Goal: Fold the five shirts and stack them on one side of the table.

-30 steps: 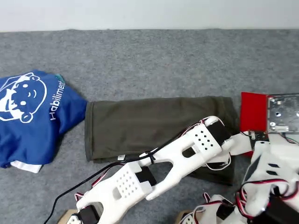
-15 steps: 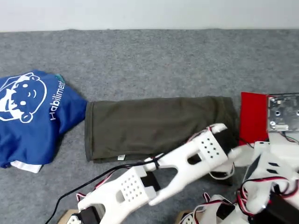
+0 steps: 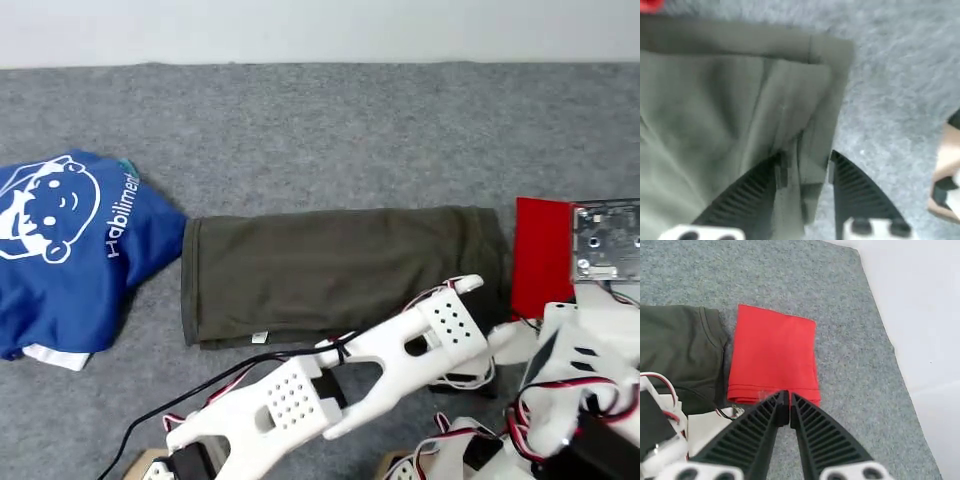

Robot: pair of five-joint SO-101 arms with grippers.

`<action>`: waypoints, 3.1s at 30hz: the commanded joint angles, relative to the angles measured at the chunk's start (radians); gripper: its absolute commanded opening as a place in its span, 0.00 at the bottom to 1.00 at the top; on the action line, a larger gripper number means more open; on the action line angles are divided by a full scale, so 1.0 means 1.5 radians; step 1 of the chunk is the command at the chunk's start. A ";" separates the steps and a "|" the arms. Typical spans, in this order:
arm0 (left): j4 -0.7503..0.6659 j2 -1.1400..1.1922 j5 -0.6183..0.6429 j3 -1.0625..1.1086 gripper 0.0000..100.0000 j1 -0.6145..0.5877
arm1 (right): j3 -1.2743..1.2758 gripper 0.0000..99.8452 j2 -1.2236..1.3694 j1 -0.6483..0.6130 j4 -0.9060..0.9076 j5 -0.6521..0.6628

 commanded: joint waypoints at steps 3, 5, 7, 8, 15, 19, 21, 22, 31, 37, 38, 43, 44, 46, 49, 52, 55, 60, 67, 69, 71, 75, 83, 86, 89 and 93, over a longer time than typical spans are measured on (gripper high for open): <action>0.008 0.002 -0.003 -0.029 0.16 -0.016 | -0.001 0.01 0.008 -0.005 -0.007 -0.002; 0.009 -0.007 -0.003 -0.036 0.16 -0.021 | -0.001 0.01 0.008 -0.005 -0.007 -0.002; 0.013 -0.015 -0.003 -0.056 0.16 -0.023 | -0.001 0.01 0.009 -0.005 -0.007 -0.002; 0.014 -0.020 -0.003 -0.064 0.16 -0.023 | -0.001 0.01 0.009 -0.005 -0.007 -0.002; 0.012 -0.014 -0.006 -0.092 0.16 -0.023 | -0.001 0.01 0.009 -0.005 -0.007 -0.002; 0.013 0.005 -0.007 -0.095 0.16 -0.026 | -0.001 0.01 0.009 -0.005 -0.007 -0.002; 0.020 0.004 -0.005 -0.109 0.16 -0.026 | -0.001 0.01 0.009 -0.005 -0.007 -0.002; 0.020 0.000 -0.004 -0.114 0.16 -0.026 | -0.001 0.01 0.009 -0.005 -0.007 -0.002; 0.020 -0.081 -0.006 -0.085 0.16 -0.009 | -0.001 0.01 0.009 -0.005 -0.008 -0.006; 0.013 -0.078 -0.008 -0.060 0.16 -0.031 | 0.029 0.01 0.008 -0.005 -0.037 -0.002; 0.010 -0.072 -0.008 -0.060 0.16 -0.034 | 0.032 0.01 0.007 -0.005 -0.041 -0.002; 0.008 -0.027 -0.008 -0.066 0.16 -0.053 | 0.033 0.01 0.007 -0.005 -0.046 -0.005; 0.008 -0.019 -0.008 -0.066 0.16 -0.056 | 0.033 0.01 0.007 -0.005 -0.046 -0.005; 0.008 -0.008 -0.008 -0.066 0.16 -0.061 | 0.033 0.01 0.007 -0.005 -0.046 -0.003; 0.004 0.004 -0.008 -0.066 0.16 -0.062 | 0.034 0.01 0.008 -0.005 -0.046 -0.002; -0.005 0.013 -0.008 -0.066 0.16 -0.061 | 0.034 0.01 0.008 -0.005 -0.046 -0.002; -0.016 0.020 -0.008 -0.066 0.16 -0.063 | 0.034 0.01 0.008 -0.005 -0.046 -0.002; -0.018 0.021 -0.008 -0.066 0.16 -0.062 | 0.034 0.01 0.008 -0.005 -0.046 -0.002; -0.018 0.016 -0.008 -0.067 0.04 -0.057 | 0.034 0.01 0.008 -0.005 -0.046 -0.002; -0.007 0.009 -0.009 -0.083 0.01 -0.054 | 0.034 0.01 0.008 -0.005 -0.046 -0.002; 0.011 0.002 -0.009 -0.108 0.02 -0.054 | 0.034 0.01 0.008 -0.004 -0.046 -0.002; 0.019 -0.001 -0.009 -0.150 0.02 -0.060 | 0.034 0.01 0.007 -0.004 -0.046 -0.003; 0.004 0.005 -0.009 -0.167 0.01 -0.120 | 0.034 0.01 0.005 -0.004 -0.044 -0.003; -0.017 0.012 -0.008 -0.169 0.01 -0.150 | 0.035 0.01 0.007 -0.004 -0.044 -0.005; -0.042 0.030 -0.008 -0.170 0.02 -0.175 | 0.035 0.01 0.007 -0.004 -0.044 -0.005; -0.048 0.055 -0.008 -0.170 0.04 -0.191 | 0.035 0.01 0.008 -0.004 -0.043 -0.004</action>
